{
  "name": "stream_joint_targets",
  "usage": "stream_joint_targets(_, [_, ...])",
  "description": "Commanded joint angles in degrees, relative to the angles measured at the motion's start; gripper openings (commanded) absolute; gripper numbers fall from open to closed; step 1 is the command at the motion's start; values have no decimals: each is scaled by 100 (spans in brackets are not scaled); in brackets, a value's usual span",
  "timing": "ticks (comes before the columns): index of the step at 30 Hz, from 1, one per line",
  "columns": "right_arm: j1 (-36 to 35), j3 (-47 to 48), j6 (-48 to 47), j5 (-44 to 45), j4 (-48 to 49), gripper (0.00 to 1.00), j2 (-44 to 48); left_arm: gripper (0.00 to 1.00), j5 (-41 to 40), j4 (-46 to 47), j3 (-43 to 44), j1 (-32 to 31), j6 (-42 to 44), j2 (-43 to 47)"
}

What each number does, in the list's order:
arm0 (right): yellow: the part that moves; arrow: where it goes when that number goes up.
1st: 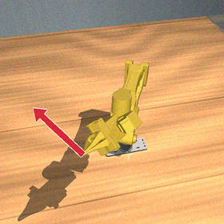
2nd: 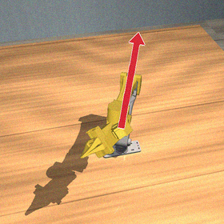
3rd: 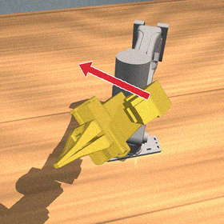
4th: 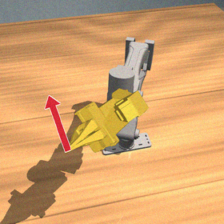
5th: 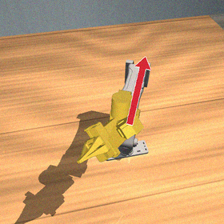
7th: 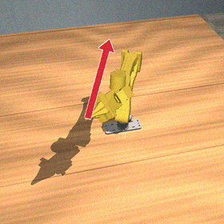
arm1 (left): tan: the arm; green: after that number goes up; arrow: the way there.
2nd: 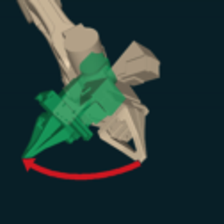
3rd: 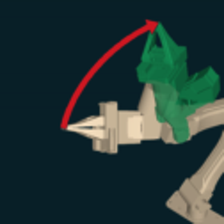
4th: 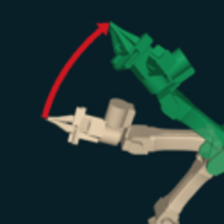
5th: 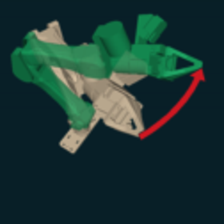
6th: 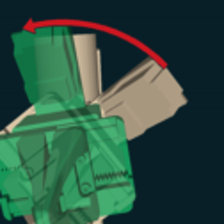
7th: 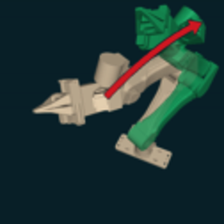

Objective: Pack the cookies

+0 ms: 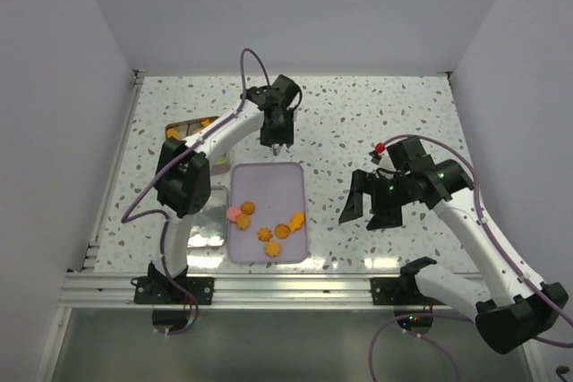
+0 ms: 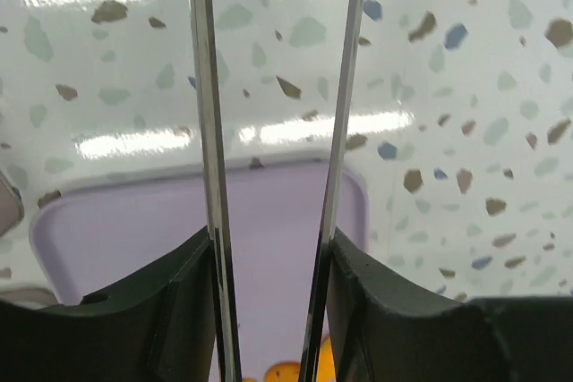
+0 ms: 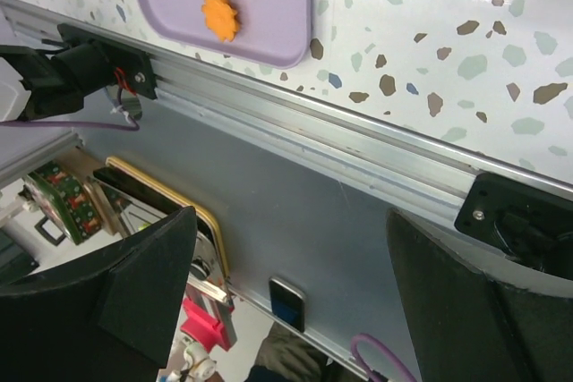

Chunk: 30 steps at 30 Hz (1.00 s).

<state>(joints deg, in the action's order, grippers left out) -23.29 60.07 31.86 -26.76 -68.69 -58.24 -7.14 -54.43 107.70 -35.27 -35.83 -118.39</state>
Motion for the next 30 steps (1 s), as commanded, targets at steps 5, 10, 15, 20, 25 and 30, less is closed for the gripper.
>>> stream_joint_targets(5, [35, 531, -197, 408, -303, 90, -161, 53, 327, 689, 707, 731, 331, -956])
stream_joint_targets(10, [61, 540, -285, 383, -216, 90, -425, 57, 423, 513, 1385, 846, 393, -1546])
stream_joint_targets(15, [61, 549, -338, 365, -171, 90, -592, 67, 529, 574, 1385, 881, 393, -1714])
stream_joint_targets(20, [88, 514, -373, 312, -171, 90, -601, 97, 608, 487, 1377, 899, 384, -1723])
stream_joint_targets(25, [88, 497, -382, 268, -189, 90, -531, 99, 257, 355, 1289, 872, 340, -978])
stream_joint_targets(30, [96, 348, -356, 67, -66, 90, -452, 92, -295, 162, -387, 837, 323, 920])
